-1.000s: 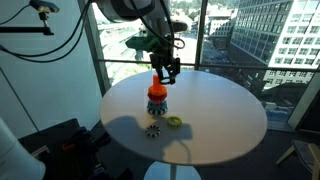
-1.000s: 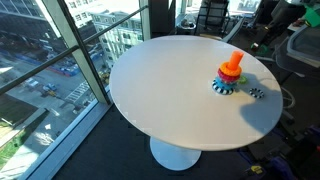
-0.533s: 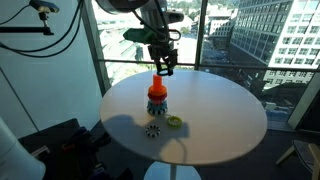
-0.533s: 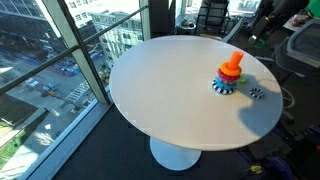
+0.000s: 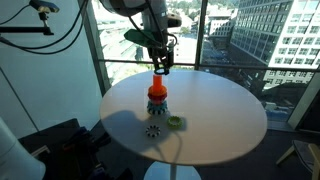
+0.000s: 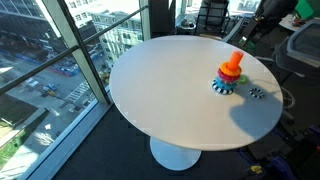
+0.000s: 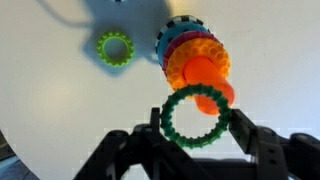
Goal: Put the dark green ring around the orange rod
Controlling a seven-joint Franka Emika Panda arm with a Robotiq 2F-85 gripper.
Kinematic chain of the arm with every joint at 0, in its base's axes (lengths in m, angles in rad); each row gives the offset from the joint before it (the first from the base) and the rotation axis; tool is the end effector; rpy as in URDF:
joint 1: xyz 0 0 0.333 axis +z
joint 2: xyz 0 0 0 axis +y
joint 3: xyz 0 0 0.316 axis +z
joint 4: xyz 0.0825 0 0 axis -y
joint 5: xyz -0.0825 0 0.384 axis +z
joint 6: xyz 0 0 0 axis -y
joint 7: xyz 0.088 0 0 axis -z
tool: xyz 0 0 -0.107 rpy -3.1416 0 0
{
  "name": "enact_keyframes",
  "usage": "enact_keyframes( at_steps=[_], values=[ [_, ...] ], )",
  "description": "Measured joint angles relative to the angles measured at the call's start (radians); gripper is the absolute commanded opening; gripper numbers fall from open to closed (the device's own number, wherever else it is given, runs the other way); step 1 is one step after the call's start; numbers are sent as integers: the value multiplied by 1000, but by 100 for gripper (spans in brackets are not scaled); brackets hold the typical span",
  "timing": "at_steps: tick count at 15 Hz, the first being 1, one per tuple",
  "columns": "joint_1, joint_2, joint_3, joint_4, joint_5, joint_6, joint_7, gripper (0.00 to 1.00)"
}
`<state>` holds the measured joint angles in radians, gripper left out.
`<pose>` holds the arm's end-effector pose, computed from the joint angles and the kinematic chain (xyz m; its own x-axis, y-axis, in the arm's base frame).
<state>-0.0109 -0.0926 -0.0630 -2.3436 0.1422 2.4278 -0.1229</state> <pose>0.5075 -0.0373 0.3880 0.9815 -0.0584 0.1821 -0.0417 -0.9947 -0.0943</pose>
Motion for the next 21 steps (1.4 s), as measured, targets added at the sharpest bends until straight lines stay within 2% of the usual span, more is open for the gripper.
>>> enact_keyframes(
  at_steps=[6,12,17,21],
  values=[
    [4,86,14,48,86,-8,-41,45],
    [4,113,21,87,130,-69,-78,45],
    [4,114,23,89,125,-122,-79,45],
    [4,114,24,76,84,-102,-74,45]
  ],
)
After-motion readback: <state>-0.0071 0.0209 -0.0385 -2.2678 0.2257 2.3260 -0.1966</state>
